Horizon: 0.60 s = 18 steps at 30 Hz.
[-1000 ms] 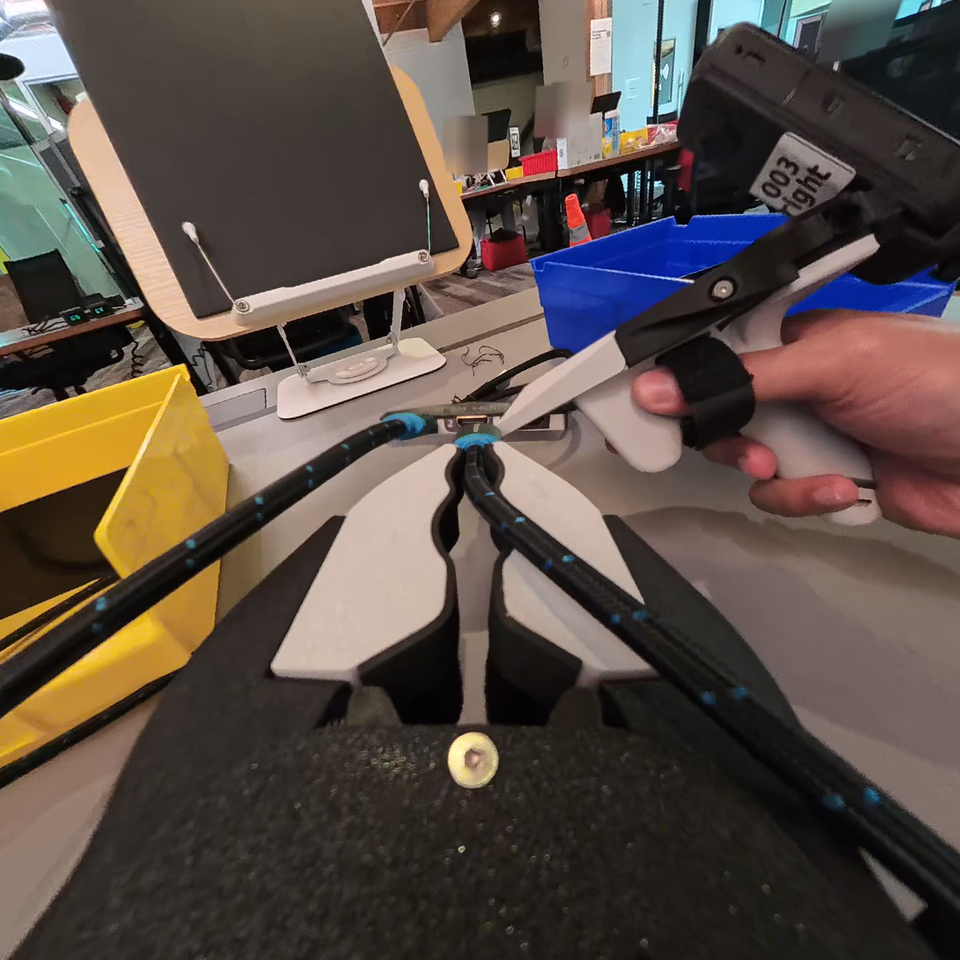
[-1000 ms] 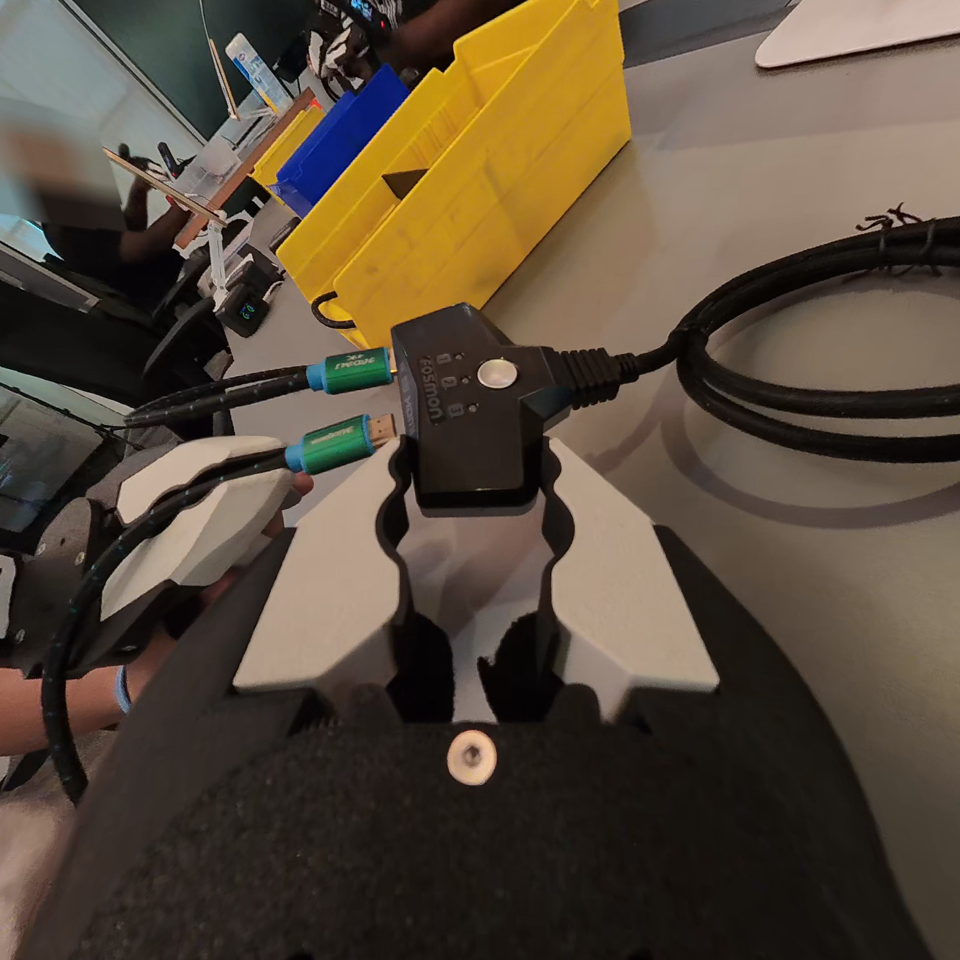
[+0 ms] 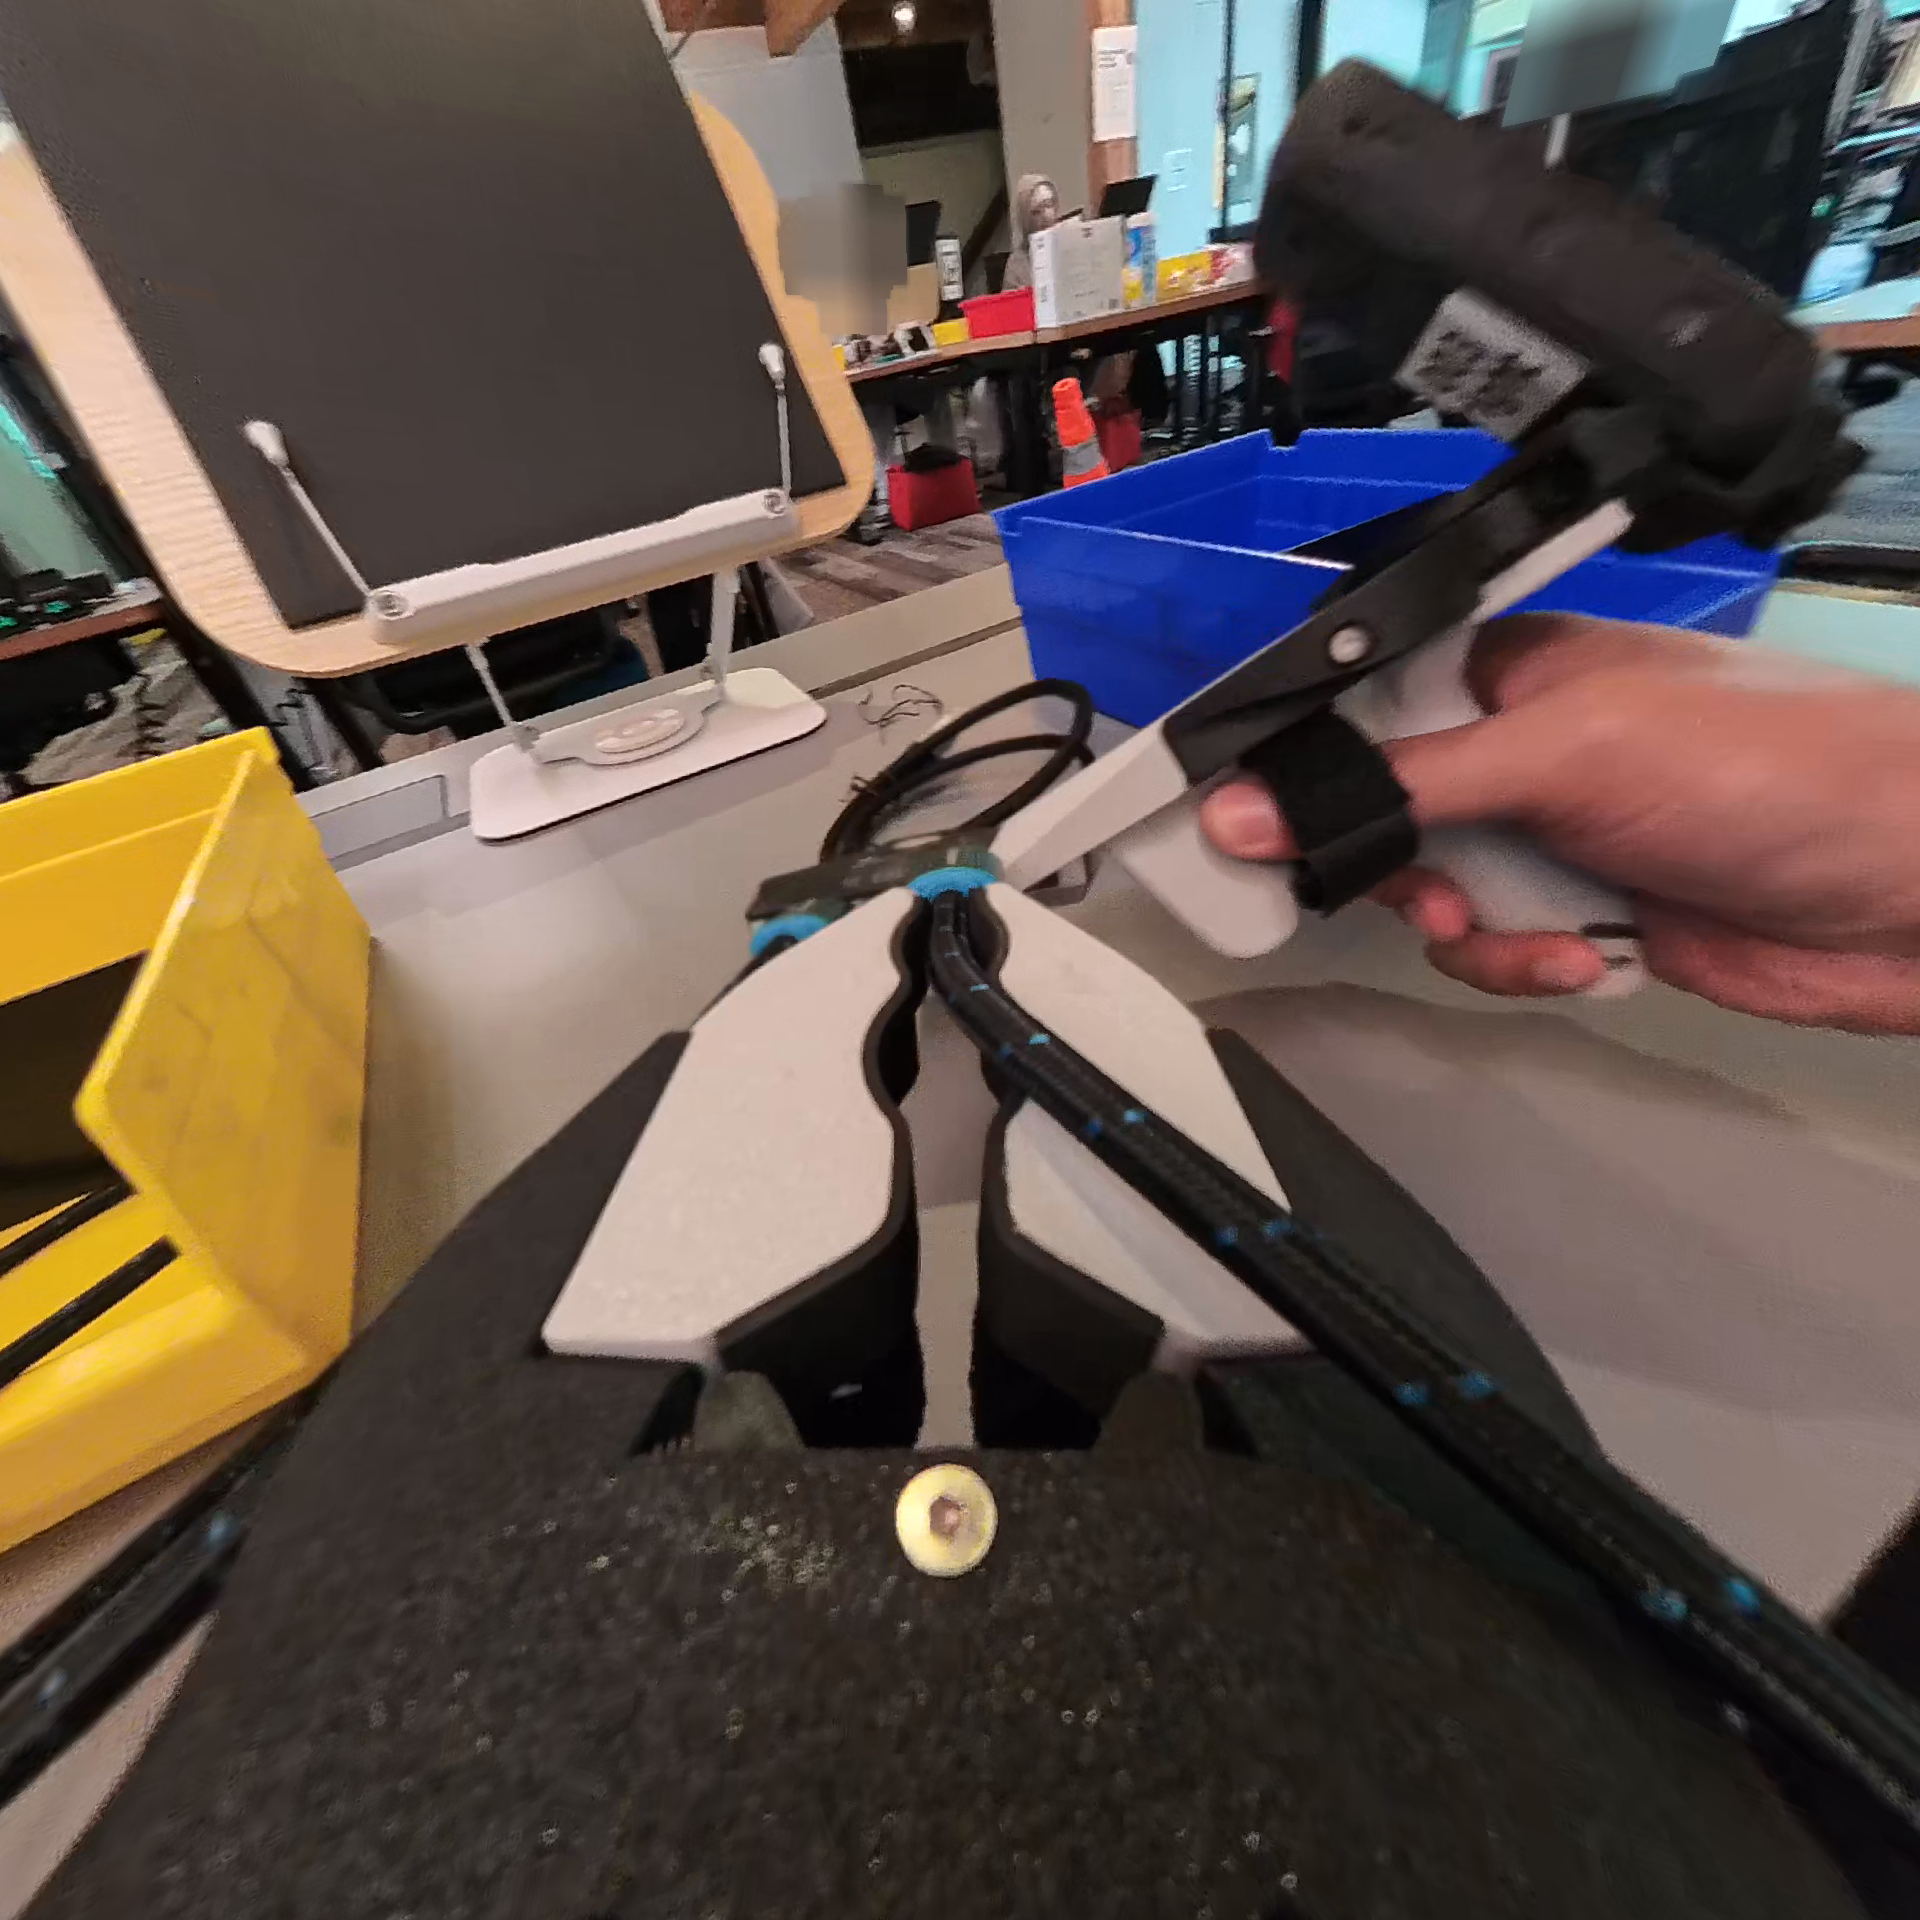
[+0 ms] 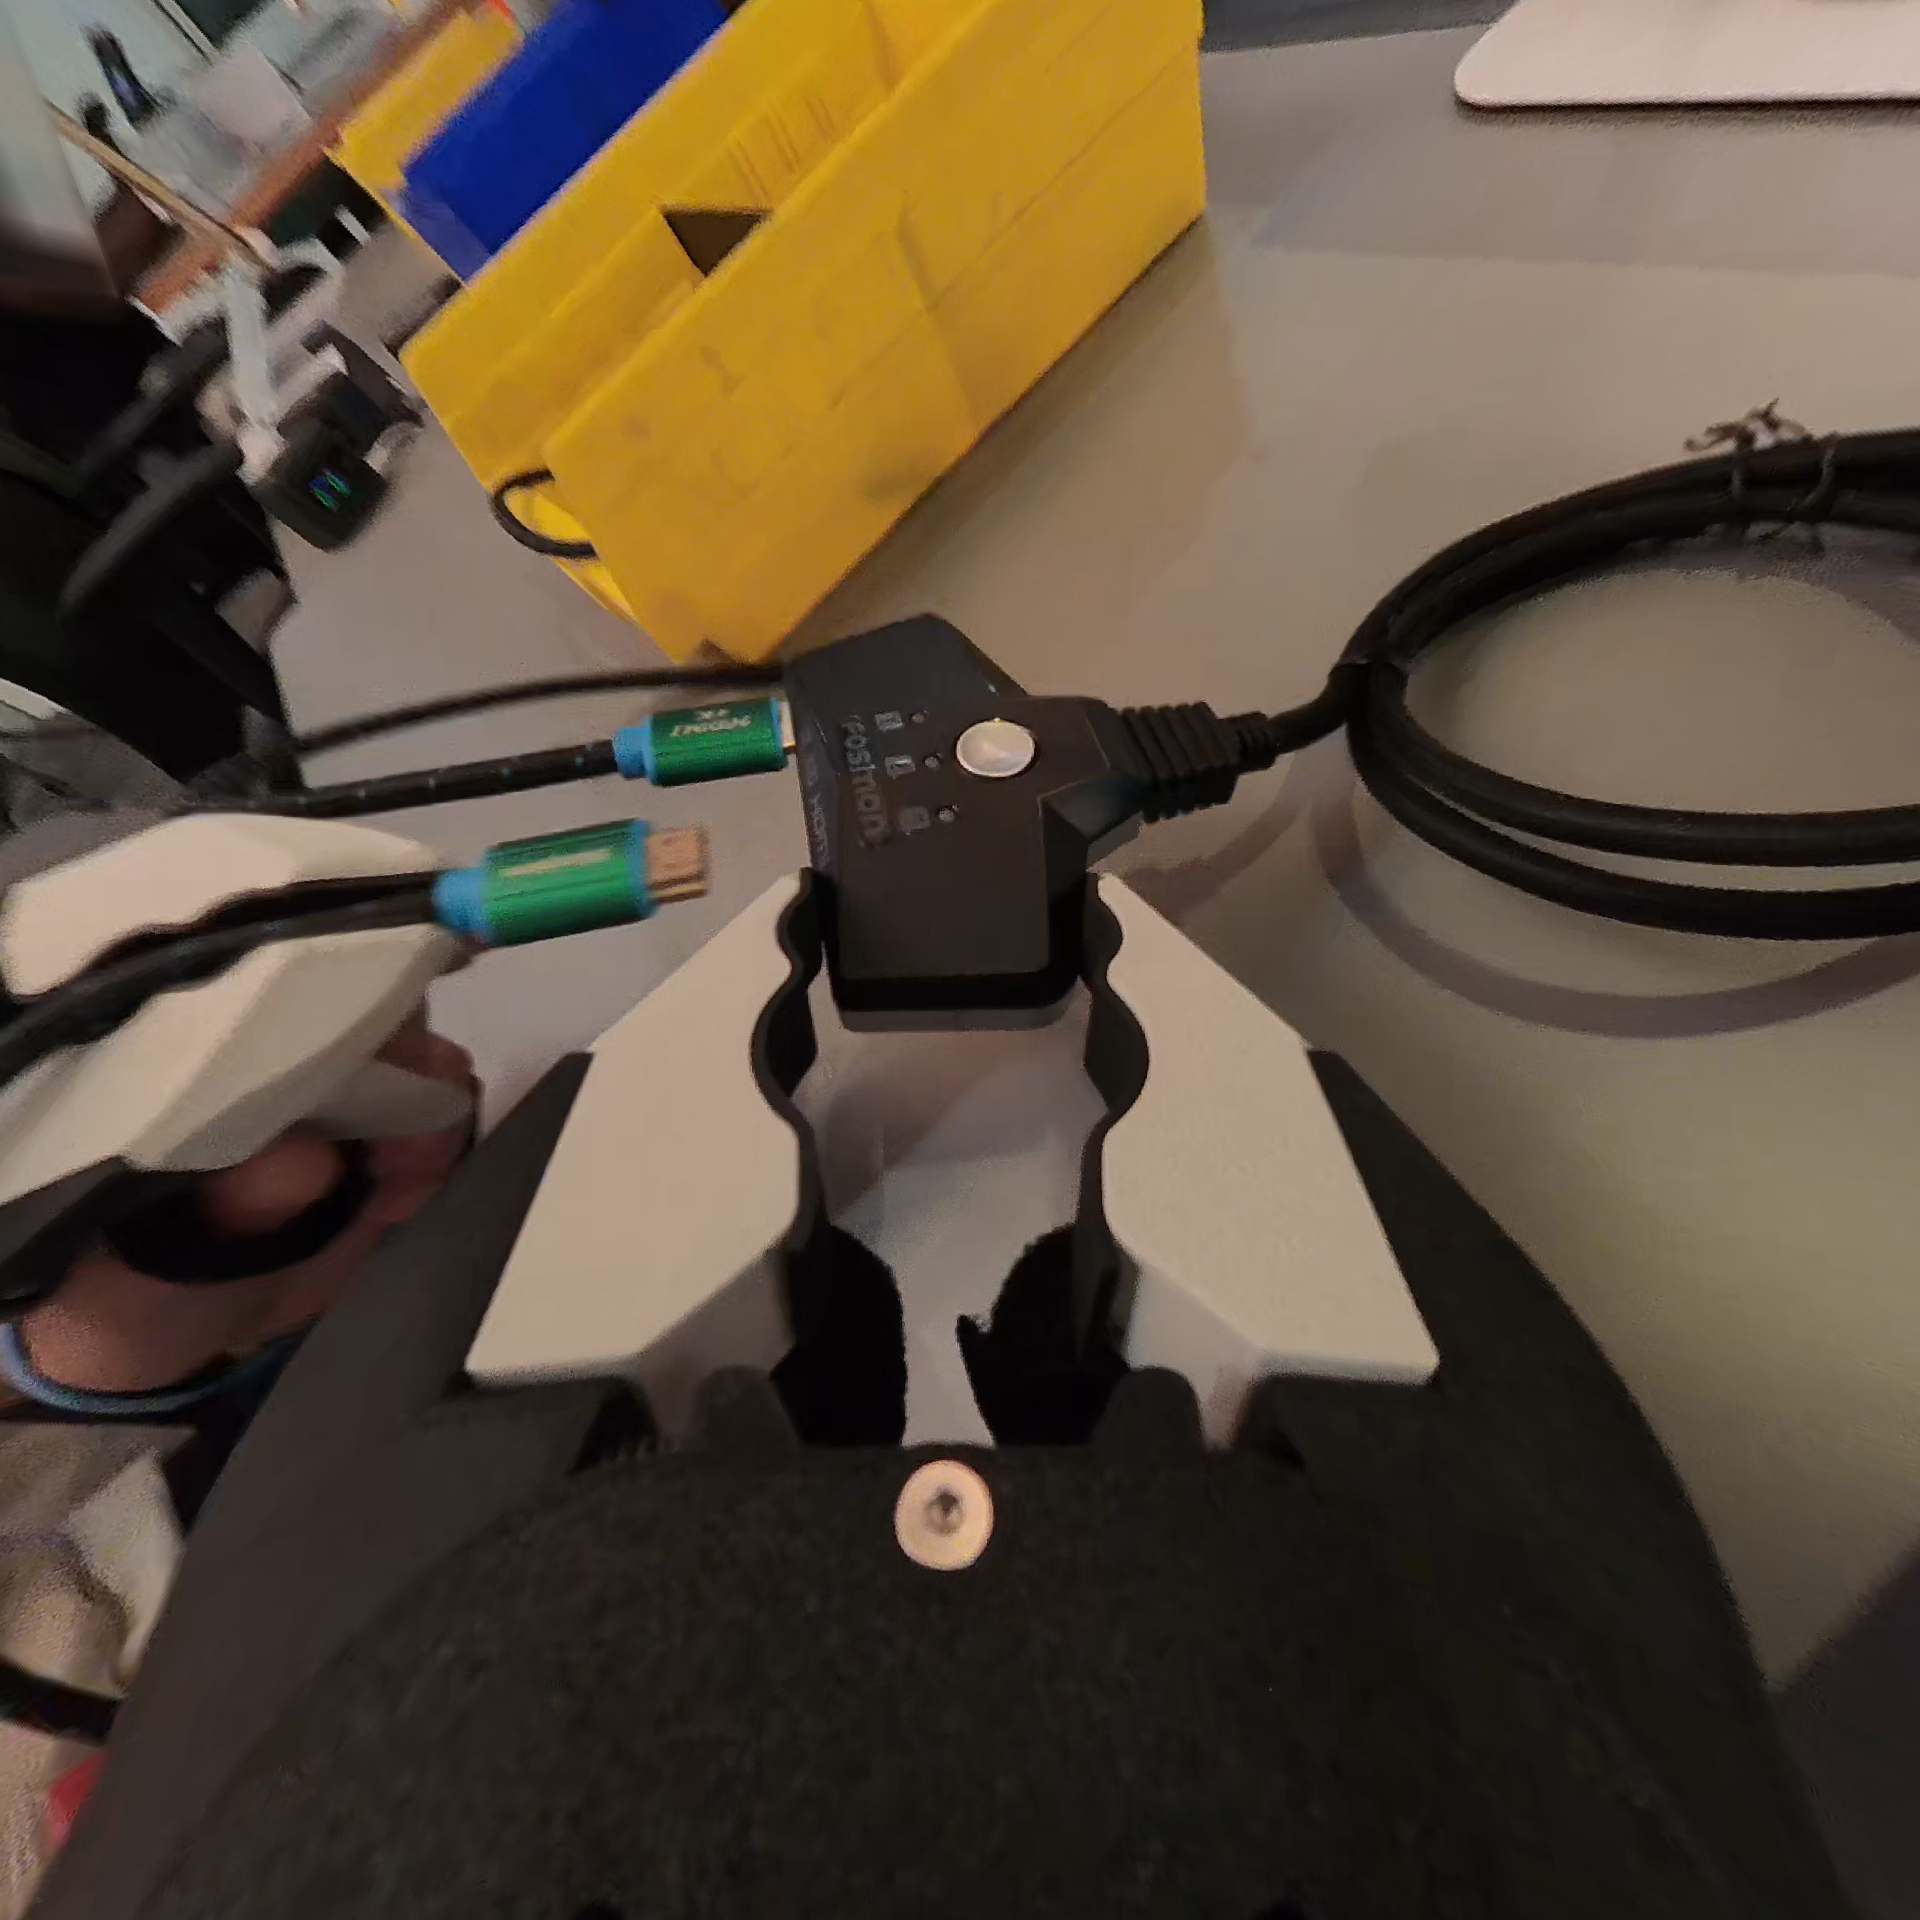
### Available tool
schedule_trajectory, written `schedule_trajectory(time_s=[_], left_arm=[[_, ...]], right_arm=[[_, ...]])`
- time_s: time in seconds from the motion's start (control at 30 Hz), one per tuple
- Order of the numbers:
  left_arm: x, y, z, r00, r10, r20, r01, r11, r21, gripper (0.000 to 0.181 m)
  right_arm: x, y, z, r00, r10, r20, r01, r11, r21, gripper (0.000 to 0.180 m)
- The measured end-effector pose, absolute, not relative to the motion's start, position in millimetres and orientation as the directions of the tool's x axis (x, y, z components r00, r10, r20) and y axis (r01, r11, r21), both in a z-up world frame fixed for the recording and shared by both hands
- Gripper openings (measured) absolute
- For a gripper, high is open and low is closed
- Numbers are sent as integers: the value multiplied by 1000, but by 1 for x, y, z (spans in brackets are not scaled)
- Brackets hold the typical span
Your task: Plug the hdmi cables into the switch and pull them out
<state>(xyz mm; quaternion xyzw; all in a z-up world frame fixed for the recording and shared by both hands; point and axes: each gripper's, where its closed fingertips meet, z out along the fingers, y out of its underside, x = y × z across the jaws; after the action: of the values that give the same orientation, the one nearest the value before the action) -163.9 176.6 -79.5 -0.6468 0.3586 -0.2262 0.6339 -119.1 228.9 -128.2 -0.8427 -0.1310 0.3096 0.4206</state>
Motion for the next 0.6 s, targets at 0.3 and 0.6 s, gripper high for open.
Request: schedule_trajectory(time_s=[0.3,0.6], left_arm=[[-173,125,-55,488,-872,-43,-73,9,-997,6],[-220,170,-36,560,-827,-47,-13,49,-999,6]], right_arm=[[-89,231,-174,853,412,-322,55,-683,-728,54],[-134,211,-70,675,678,-292,-25,-375,-927,65]])
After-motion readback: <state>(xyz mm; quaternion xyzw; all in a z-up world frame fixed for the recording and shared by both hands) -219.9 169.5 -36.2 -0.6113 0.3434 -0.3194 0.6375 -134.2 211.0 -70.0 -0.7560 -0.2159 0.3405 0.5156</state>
